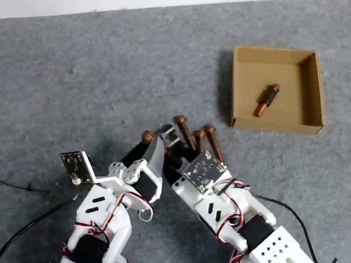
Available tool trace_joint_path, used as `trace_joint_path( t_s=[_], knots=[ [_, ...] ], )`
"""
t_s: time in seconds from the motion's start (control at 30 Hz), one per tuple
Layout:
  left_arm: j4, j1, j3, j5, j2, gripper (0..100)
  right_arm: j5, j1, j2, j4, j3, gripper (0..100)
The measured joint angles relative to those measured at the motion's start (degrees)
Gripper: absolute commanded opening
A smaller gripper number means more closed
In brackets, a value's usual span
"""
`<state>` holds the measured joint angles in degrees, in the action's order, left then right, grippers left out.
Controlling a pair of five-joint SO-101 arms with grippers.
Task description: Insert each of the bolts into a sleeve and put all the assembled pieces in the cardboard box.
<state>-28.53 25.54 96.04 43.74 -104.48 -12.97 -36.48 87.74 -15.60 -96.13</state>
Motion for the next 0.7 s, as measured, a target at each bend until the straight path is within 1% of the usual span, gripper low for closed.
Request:
trace_joint_path(
  t_s=[0.6,0.67,0.7],
  knots=[
    [0.0,0.0,0.0,0.0,0.0,1,0.0,0.0,0.0,0.0,0.0,0.5],
    [0.0,0.0,0.0,0.0,0.0,3,0.0,0.0,0.0,0.0,0.0,0.5],
    [0.0,0.0,0.0,0.0,0.0,6,0.0,0.0,0.0,0.0,0.0,0.5]
  ],
)
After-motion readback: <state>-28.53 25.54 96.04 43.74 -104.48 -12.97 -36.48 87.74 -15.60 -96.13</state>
